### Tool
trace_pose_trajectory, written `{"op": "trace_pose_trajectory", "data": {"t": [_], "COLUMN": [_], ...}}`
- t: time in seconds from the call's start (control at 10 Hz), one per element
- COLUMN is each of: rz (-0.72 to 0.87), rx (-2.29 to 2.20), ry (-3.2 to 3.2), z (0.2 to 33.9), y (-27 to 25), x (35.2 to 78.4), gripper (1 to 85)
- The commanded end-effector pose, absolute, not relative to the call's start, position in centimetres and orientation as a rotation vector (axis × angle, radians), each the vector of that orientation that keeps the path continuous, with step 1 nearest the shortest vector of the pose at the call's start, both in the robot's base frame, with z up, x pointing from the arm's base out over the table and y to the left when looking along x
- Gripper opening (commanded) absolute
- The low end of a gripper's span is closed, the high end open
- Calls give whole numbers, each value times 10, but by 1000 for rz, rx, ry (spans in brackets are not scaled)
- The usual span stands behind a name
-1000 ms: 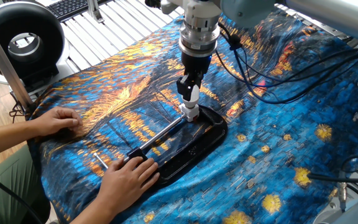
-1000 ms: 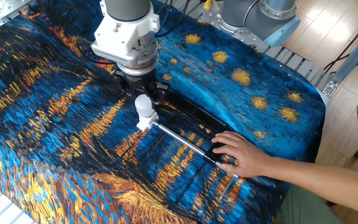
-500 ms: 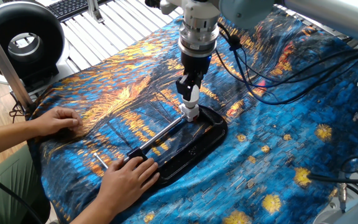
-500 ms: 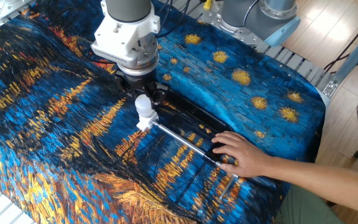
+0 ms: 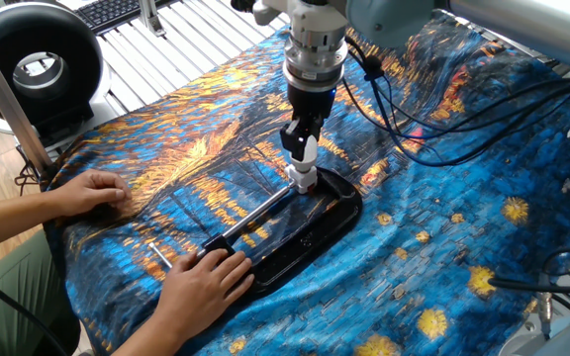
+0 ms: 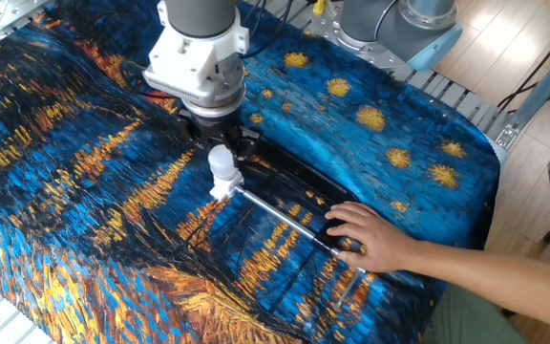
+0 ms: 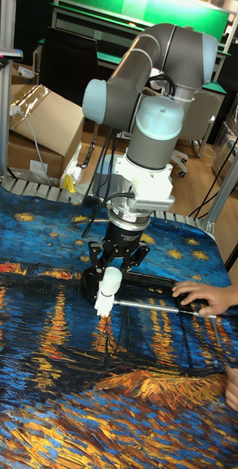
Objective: Take out the light bulb by rotating it
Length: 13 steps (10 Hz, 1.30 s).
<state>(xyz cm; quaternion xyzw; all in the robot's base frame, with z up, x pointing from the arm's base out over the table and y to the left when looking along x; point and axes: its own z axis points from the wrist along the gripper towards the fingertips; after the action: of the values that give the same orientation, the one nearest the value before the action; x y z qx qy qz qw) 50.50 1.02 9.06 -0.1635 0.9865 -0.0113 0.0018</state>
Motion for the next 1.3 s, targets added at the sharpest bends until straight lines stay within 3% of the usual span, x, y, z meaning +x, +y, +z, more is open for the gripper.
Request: {"op": "trace_pose_trajectory", "data": {"t": [0.0,1.2], "rz": [-21,-129], "rx": [-680,-1457], "ry": [3056,2751], "z": [92,92], "y": [14,1], "x": [507,518], "gripper": [220,157]}}
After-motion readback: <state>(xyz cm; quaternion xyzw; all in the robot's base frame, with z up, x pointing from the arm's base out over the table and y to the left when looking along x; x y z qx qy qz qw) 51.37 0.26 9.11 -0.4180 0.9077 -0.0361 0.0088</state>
